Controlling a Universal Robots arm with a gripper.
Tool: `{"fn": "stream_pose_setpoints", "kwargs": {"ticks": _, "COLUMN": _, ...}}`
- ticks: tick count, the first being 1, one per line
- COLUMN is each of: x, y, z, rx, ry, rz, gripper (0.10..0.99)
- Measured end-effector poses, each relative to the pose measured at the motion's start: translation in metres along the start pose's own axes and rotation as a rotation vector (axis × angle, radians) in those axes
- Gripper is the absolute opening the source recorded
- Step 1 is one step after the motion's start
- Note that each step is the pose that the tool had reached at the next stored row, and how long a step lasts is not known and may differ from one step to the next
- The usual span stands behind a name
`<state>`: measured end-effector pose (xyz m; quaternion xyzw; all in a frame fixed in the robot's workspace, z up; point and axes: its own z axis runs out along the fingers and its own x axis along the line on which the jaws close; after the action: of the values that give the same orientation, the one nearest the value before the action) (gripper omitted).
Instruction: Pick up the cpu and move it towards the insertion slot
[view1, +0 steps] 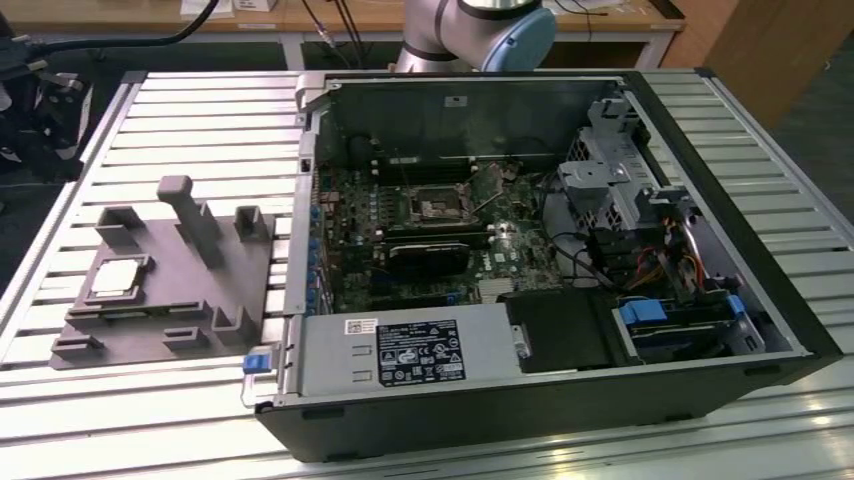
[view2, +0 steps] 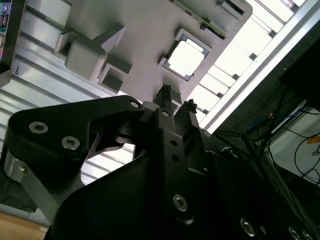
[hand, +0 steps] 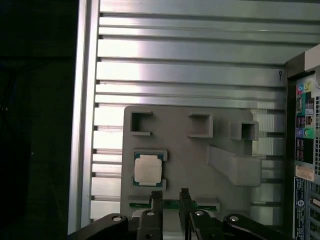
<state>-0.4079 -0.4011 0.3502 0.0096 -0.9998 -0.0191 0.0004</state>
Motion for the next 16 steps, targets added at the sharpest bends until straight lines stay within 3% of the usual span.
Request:
{"fn": "stream_pose_setpoints", "kwargs": {"ticks": 1, "x": 0.0001, "y": 0.0000, "z": 0.0005, "rx": 0.000, "ry": 0.0000, "rz": 0.000, "gripper": 0.294}}
{"fn": "stream_pose_setpoints", "kwargs": {"ticks": 2, "x": 0.0002, "y": 0.0000, "z": 0.0011, "rx": 0.000, "ry": 0.0000, "rz": 0.000, "gripper": 0.294}}
{"fn": "stream_pose_setpoints", "kwargs": {"ticks": 4, "x": 0.0003, "y": -0.0001, "z": 0.0022, "rx": 0.000, "ry": 0.0000, "rz": 0.000, "gripper": 0.412}}
{"fn": "stream_pose_setpoints", "kwargs": {"ticks": 5, "x": 0.0004, "y": -0.0001, "z": 0.0029, "rx": 0.000, "ry": 0.0000, "rz": 0.000, "gripper": 0.412}}
{"fn": "stream_pose_setpoints", "kwargs": {"ticks": 7, "x": 0.0005, "y": -0.0002, "z": 0.0043, "rx": 0.000, "ry": 0.0001, "rz": 0.000, "gripper": 0.525}}
{"fn": "stream_pose_setpoints", "kwargs": {"ticks": 10, "x": 0.0006, "y": -0.0002, "z": 0.0063, "rx": 0.000, "ry": 0.0000, "rz": 0.000, "gripper": 0.584}}
{"fn": "stream_pose_setpoints", "kwargs": {"ticks": 11, "x": 0.0007, "y": -0.0002, "z": 0.0067, "rx": 0.000, "ry": 0.0001, "rz": 0.000, "gripper": 0.647}}
{"fn": "stream_pose_setpoints", "kwargs": {"ticks": 16, "x": 0.0009, "y": -0.0004, "z": 0.0101, "rx": 0.000, "ry": 0.0000, "rz": 0.000, "gripper": 0.647}}
